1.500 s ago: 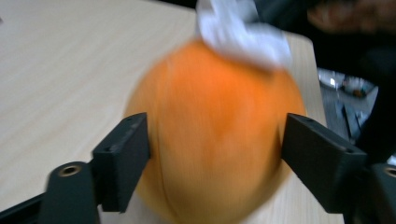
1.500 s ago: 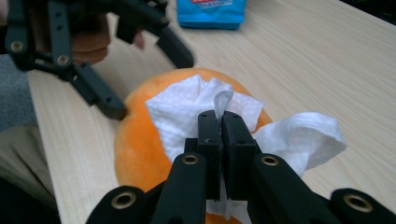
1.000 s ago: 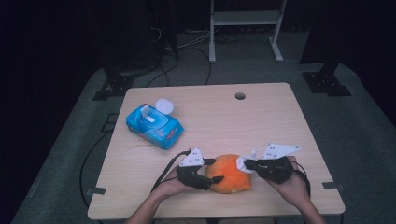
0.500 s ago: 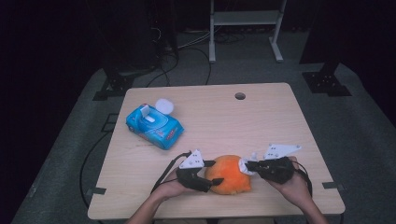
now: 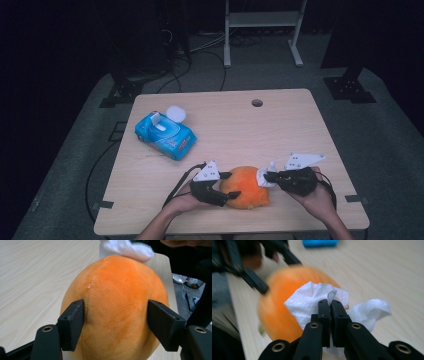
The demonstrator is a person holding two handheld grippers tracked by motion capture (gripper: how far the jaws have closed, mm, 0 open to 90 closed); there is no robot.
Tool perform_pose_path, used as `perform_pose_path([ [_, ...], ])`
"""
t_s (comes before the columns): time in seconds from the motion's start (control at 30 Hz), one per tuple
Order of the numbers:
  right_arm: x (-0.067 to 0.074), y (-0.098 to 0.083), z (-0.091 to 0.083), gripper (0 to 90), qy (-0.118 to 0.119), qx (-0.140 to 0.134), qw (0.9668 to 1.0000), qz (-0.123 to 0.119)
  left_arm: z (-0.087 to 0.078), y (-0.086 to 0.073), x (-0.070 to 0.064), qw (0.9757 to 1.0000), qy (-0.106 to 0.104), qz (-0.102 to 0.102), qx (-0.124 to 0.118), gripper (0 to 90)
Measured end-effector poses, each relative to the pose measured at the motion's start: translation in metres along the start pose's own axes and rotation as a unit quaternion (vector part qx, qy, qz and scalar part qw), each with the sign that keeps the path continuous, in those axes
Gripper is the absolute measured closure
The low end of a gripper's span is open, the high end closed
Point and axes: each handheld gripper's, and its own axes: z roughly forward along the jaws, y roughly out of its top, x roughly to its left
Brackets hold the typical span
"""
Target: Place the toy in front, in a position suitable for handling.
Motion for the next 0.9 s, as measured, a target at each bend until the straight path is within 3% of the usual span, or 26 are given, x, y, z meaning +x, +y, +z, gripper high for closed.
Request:
perform_pose_path([
  [0.07,0.007,0.009,-0.001,86.5,0.015,-0.024,0.9996,-0.005,0.003,0.002,-0.004,1.0,-0.001,0.007,0.001,31.1],
  [0.13,0.014,0.016,0.002,86.5,0.023,-0.03,0.9991,-0.022,0.004,0.003,-0.008,0.9999,0.0,0.015,0.004,31.1],
  [0.23,0.017,0.015,0.01,86.4,0.023,-0.008,0.9991,-0.035,0.003,0.002,-0.008,0.9999,-0.001,0.013,0.004,31.1],
  [0.4,0.009,0.009,0.004,86.3,-0.004,0.005,0.9998,-0.021,0.005,0.004,-0.01,0.9999,0.001,0.014,0.006,31.1],
  [0.5,0.016,0.014,0.004,86.2,0.015,-0.01,0.9995,-0.026,0.005,0.005,-0.011,0.9998,-0.002,0.019,0.006,30.6],
  [0.57,0.021,0.016,0.01,86.2,0.015,0.006,0.9988,-0.045,0.001,0.007,-0.009,0.9998,-0.008,0.019,0.002,27.7],
  [0.63,0.02,0.014,0.012,86.2,0.023,0.016,0.9986,-0.044,-0.003,0.008,-0.005,0.9998,-0.013,0.008,-0.009,23.9],
  [0.77,0.01,0.008,0.007,86.1,0.031,0.02,0.9988,-0.033,-0.002,0.004,0.004,0.9998,-0.01,-0.018,-0.001,14.3],
  [0.83,0.006,0.005,0.005,86.0,0.033,0.021,0.9989,-0.024,0.003,0.001,0.006,0.9994,-0.016,-0.03,0.005,12.4],
  [0.9,0.006,0.006,0.006,86.0,0.033,0.024,0.9988,-0.028,0.007,-0.001,0.004,0.9994,-0.02,-0.029,0.007,13.4],
])
